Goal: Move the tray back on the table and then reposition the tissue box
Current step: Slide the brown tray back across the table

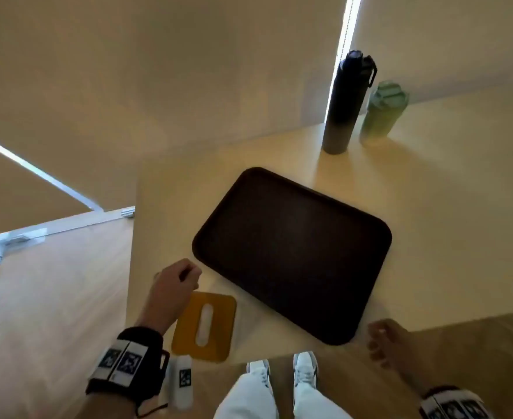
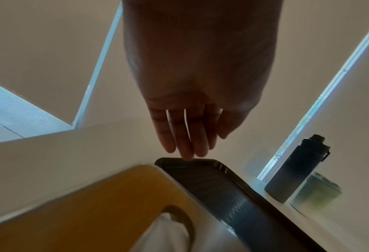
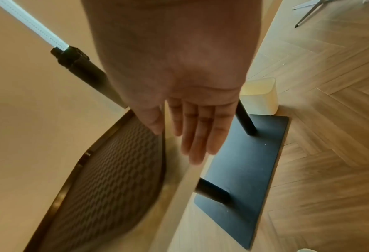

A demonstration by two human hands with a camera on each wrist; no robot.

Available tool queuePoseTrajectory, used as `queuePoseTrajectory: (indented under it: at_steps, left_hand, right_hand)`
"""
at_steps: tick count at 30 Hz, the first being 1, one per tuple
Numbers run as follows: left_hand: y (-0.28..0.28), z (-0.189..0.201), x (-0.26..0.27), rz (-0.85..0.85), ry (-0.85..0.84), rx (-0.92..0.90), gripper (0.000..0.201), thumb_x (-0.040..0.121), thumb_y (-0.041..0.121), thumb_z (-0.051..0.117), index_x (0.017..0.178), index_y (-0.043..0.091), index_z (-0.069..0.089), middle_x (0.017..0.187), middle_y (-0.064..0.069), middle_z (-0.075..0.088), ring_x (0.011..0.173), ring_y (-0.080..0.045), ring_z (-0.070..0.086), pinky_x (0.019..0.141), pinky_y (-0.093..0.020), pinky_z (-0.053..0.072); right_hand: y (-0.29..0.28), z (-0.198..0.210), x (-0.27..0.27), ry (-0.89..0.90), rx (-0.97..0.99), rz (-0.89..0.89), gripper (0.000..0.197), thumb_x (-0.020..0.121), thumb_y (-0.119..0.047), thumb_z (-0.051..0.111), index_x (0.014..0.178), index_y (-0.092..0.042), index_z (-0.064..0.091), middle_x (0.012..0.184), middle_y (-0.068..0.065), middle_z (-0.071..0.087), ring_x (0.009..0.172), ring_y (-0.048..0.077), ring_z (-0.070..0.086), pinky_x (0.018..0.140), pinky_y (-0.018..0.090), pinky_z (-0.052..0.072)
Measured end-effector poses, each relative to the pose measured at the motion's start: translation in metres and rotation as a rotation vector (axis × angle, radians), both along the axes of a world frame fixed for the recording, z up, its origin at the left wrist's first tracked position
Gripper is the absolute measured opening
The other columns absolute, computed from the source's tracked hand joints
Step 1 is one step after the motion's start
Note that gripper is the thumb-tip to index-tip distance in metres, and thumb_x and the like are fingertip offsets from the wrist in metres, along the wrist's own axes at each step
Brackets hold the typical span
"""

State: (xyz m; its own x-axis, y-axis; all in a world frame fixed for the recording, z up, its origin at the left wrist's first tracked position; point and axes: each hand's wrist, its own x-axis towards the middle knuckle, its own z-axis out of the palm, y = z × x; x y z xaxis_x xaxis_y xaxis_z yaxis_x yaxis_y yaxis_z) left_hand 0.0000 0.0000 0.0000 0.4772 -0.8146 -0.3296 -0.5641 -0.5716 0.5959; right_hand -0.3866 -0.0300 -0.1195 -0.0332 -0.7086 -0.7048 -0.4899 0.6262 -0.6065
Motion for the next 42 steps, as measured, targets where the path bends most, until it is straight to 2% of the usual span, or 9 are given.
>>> queuePoseTrajectory:
  at_steps: [4,11,16,19,21,27,31,38,42]
  left_hand:
    - [-0.03,-0.012,-0.004,-0.05,-0.006,0.003,0.019,0.094,0.026,0.053,0.082,0.017,0.064,0.077,-0.005,0.067,0.076,-0.017,0.063,0.068,-0.027,0.047]
    - [-0.09,-0.034,0.024,-0.128,-0.03,0.052,0.02,0.092,0.026,0.054,0.08,0.015,0.064,0.08,-0.007,0.068,0.08,-0.024,0.065,0.071,-0.035,0.048]
    - [-0.144,-0.062,0.061,-0.108,-0.183,0.196,0.035,0.089,0.032,0.055,0.118,0.012,0.06,0.121,-0.015,0.057,0.103,-0.034,0.06,0.087,-0.043,0.05]
    - [-0.177,-0.074,0.072,-0.219,-0.222,0.285,0.048,0.092,0.035,0.05,0.135,0.014,0.05,0.132,-0.018,0.053,0.11,-0.037,0.059,0.092,-0.045,0.05]
    - [-0.192,-0.08,0.076,-0.301,-0.244,0.332,0.046,0.094,0.032,0.046,0.135,0.012,0.048,0.128,-0.017,0.059,0.108,-0.035,0.061,0.088,-0.043,0.051]
    - [-0.2,-0.092,0.098,-0.263,-0.278,0.339,0.019,0.093,0.02,0.038,0.1,0.01,0.053,0.092,-0.013,0.065,0.074,-0.029,0.059,0.065,-0.036,0.044]
    - [-0.19,-0.097,0.126,-0.16,-0.23,0.308,0.018,0.092,0.019,0.041,0.101,0.01,0.054,0.09,-0.014,0.063,0.077,-0.032,0.06,0.067,-0.036,0.046]
    - [-0.183,-0.101,0.167,0.046,-0.111,0.245,0.009,0.09,0.012,0.047,0.093,0.007,0.054,0.073,-0.011,0.056,0.069,-0.031,0.054,0.067,-0.037,0.045]
    - [-0.192,-0.105,0.174,0.1,-0.089,0.216,0.013,0.088,0.011,0.048,0.094,0.003,0.057,0.069,-0.008,0.054,0.067,-0.03,0.054,0.066,-0.036,0.044]
  right_hand:
    - [-0.033,0.004,-0.001,0.034,-0.095,-0.075,0.013,0.094,-0.021,0.056,0.105,-0.013,0.055,0.078,0.015,0.068,0.064,0.031,0.068,0.056,0.034,0.051]
    - [-0.064,0.001,0.018,0.175,-0.129,-0.042,0.018,0.089,-0.021,0.06,0.103,-0.01,0.057,0.085,0.013,0.07,0.07,0.029,0.07,0.059,0.042,0.059]
    - [-0.074,0.004,0.027,0.251,-0.16,-0.034,0.017,0.09,-0.017,0.058,0.104,-0.009,0.06,0.077,0.008,0.07,0.065,0.027,0.07,0.063,0.043,0.06]
    - [-0.089,0.006,0.033,0.31,-0.173,-0.041,0.02,0.088,-0.021,0.058,0.107,-0.014,0.061,0.076,0.005,0.071,0.07,0.028,0.069,0.072,0.048,0.058]
    - [-0.103,0.01,0.04,0.336,-0.183,-0.048,0.023,0.088,-0.021,0.059,0.11,-0.017,0.06,0.077,0.004,0.071,0.073,0.029,0.069,0.073,0.047,0.057]
    - [-0.147,0.023,0.066,0.355,-0.231,-0.078,0.032,0.088,-0.013,0.056,0.121,-0.015,0.056,0.081,0.001,0.063,0.078,0.032,0.064,0.067,0.038,0.047]
    - [-0.181,0.023,0.097,0.296,-0.28,-0.06,0.04,0.087,-0.009,0.052,0.125,-0.019,0.056,0.095,0.008,0.064,0.08,0.029,0.062,0.06,0.032,0.043]
    - [-0.246,0.015,0.152,0.296,-0.372,-0.01,0.048,0.083,0.001,0.048,0.123,-0.02,0.064,0.094,0.006,0.064,0.082,0.027,0.06,0.073,0.031,0.044]
    - [-0.275,0.014,0.165,0.328,-0.395,0.033,0.049,0.082,-0.003,0.049,0.125,-0.022,0.064,0.104,0.011,0.07,0.097,0.032,0.064,0.085,0.038,0.05]
